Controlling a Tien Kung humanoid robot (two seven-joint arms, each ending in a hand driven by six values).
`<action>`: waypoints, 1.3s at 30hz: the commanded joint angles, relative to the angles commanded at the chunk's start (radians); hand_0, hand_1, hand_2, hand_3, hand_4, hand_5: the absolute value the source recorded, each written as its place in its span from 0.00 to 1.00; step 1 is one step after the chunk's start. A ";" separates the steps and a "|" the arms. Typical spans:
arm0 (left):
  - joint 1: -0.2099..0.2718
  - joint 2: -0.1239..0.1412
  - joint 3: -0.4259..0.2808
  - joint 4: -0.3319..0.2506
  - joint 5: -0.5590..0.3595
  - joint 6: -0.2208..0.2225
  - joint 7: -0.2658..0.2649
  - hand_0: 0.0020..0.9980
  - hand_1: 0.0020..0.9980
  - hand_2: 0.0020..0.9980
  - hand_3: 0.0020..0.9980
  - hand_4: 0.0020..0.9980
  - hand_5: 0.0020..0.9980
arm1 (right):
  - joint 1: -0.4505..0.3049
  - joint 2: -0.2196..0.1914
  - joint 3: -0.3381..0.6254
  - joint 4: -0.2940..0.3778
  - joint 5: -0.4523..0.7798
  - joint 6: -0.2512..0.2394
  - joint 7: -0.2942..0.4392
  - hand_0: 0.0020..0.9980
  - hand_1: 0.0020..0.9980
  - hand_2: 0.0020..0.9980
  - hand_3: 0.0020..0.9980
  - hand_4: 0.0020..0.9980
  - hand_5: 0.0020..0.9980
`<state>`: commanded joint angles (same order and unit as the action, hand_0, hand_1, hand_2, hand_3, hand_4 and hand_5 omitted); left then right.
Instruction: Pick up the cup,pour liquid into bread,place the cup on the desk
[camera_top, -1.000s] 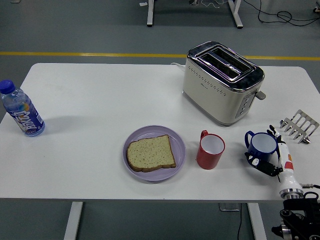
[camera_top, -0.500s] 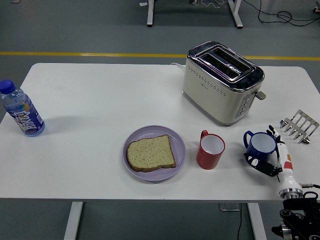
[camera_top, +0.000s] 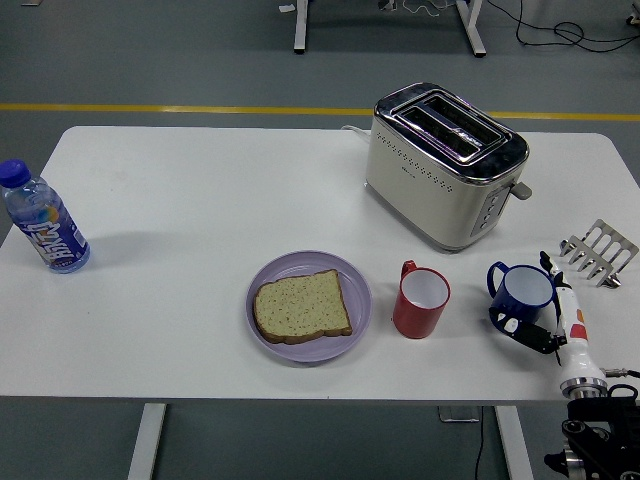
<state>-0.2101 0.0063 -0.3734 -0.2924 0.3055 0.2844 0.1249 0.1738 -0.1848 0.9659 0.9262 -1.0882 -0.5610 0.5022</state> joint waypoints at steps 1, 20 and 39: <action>0.000 0.000 0.000 0.000 0.000 0.000 0.000 0.68 0.68 0.69 0.54 0.25 1.00 | -0.001 0.000 0.000 0.001 0.000 0.000 0.001 0.95 0.85 0.99 1.00 0.96 0.00; 0.005 -0.002 -0.015 0.000 0.024 -0.001 0.008 0.68 0.68 0.69 0.54 0.25 1.00 | -0.024 -0.009 0.035 0.026 -0.023 0.009 -0.007 0.99 0.89 1.00 1.00 1.00 0.00; 0.002 0.001 -0.004 0.001 0.007 -0.001 0.001 0.68 0.69 0.69 0.54 0.25 1.00 | -0.079 -0.034 0.101 0.189 -0.130 -0.003 -0.063 1.00 0.90 1.00 1.00 1.00 0.00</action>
<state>-0.2080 0.0072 -0.3777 -0.2918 0.3126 0.2833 0.1264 0.0947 -0.2188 1.0672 1.1150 -1.2182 -0.5635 0.4389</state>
